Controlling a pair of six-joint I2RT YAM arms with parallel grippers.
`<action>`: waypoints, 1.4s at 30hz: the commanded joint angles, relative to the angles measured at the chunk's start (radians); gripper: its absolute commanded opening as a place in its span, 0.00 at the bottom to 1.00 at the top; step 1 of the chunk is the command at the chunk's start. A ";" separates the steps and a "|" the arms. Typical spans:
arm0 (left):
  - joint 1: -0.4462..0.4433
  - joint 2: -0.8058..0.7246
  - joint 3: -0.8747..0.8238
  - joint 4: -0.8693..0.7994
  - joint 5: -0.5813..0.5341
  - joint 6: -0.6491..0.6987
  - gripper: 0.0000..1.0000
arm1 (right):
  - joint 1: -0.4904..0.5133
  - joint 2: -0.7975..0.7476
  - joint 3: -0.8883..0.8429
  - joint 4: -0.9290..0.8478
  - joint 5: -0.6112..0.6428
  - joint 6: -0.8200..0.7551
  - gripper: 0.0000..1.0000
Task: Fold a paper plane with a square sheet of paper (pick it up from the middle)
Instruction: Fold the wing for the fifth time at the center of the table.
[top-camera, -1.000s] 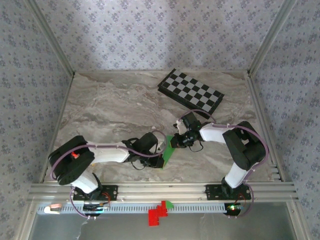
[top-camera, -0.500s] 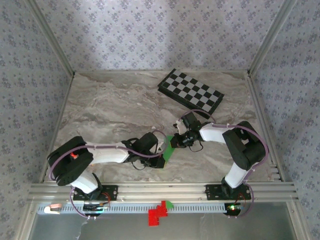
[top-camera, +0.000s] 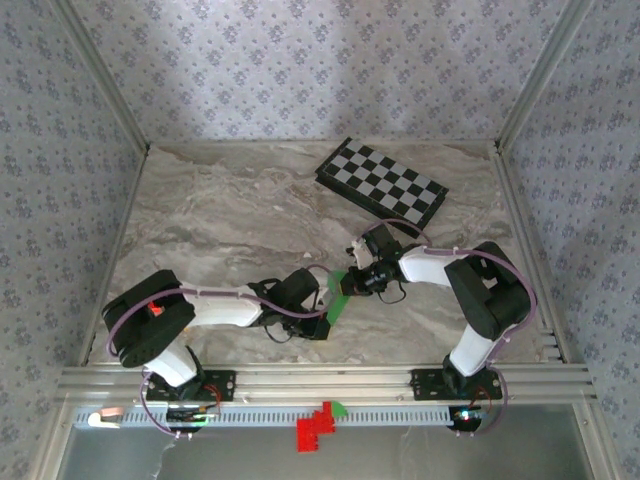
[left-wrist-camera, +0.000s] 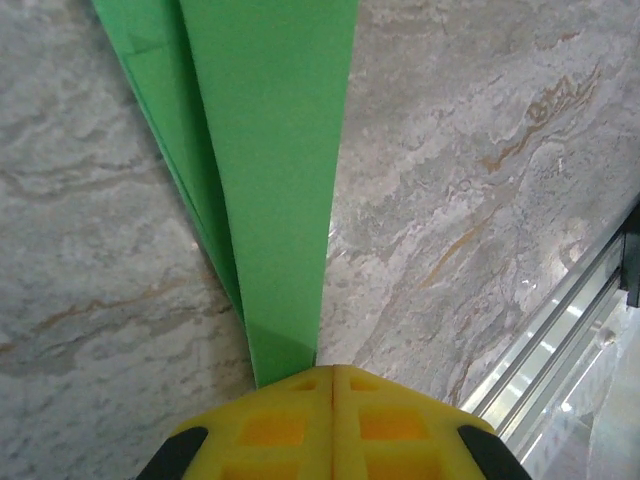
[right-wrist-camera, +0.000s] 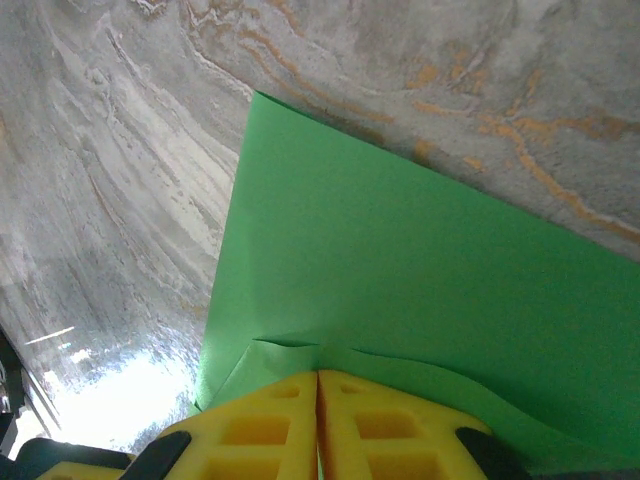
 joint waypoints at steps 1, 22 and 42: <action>-0.005 0.010 0.001 -0.039 -0.004 0.027 0.07 | 0.003 0.087 -0.050 -0.114 0.158 -0.006 0.11; -0.004 0.011 -0.015 -0.024 0.008 0.027 0.07 | 0.004 0.092 -0.046 -0.122 0.161 -0.009 0.11; 0.084 0.013 0.120 0.007 -0.026 0.005 0.06 | 0.004 0.087 -0.043 -0.116 0.153 -0.005 0.11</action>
